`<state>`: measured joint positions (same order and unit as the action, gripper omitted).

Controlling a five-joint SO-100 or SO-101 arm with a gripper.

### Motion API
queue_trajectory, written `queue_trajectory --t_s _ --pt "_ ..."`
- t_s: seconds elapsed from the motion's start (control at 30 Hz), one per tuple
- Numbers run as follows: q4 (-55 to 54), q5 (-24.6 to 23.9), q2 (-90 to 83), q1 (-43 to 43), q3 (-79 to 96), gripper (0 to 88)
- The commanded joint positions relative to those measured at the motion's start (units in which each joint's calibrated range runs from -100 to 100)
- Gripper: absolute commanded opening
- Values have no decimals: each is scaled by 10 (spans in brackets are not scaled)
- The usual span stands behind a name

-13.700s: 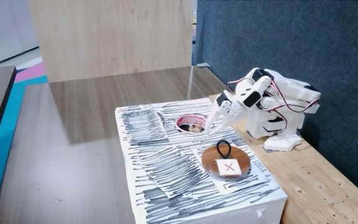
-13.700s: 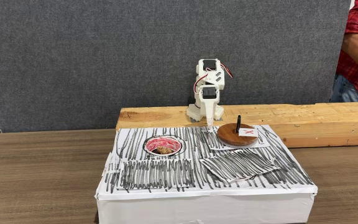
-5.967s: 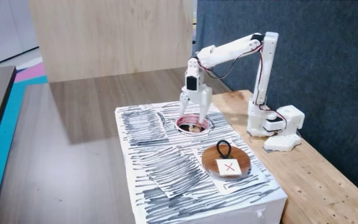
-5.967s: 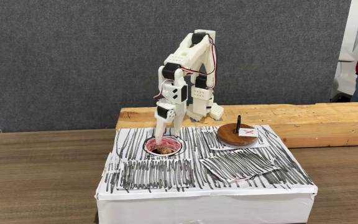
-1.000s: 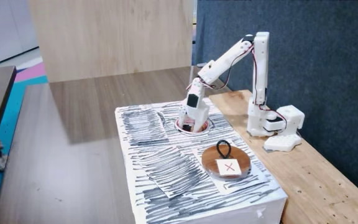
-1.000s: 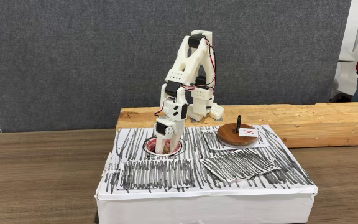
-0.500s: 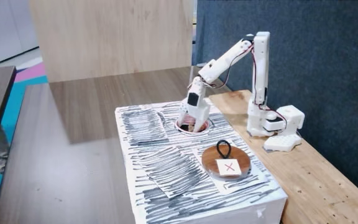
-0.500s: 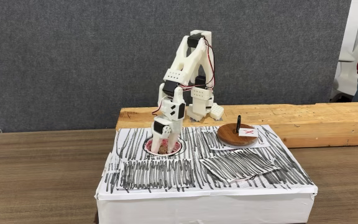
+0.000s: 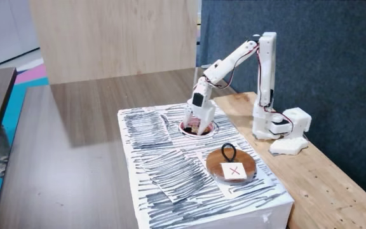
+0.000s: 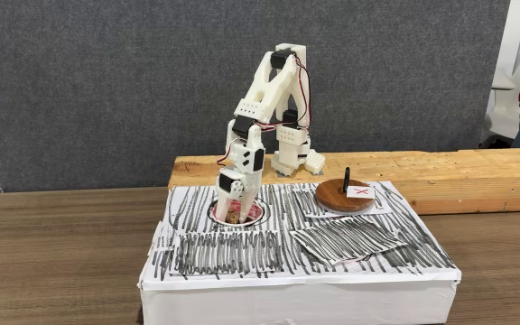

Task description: Pick the brown debris from the hole.

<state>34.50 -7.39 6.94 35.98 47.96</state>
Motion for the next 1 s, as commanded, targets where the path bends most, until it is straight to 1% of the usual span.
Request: queue_trajectory --t_s 0.0,0.03,0.07,0.17,0.73,0.97 --pt "0 -2 -3 7 -3 71" --pt "0 -2 -3 8 -3 21" --pt "0 -2 -3 8 -3 1" --pt "0 -2 -3 8 -3 17" --pt "1 -2 -17 3 -7 11" --pt "3 3 -120 3 -4 11"
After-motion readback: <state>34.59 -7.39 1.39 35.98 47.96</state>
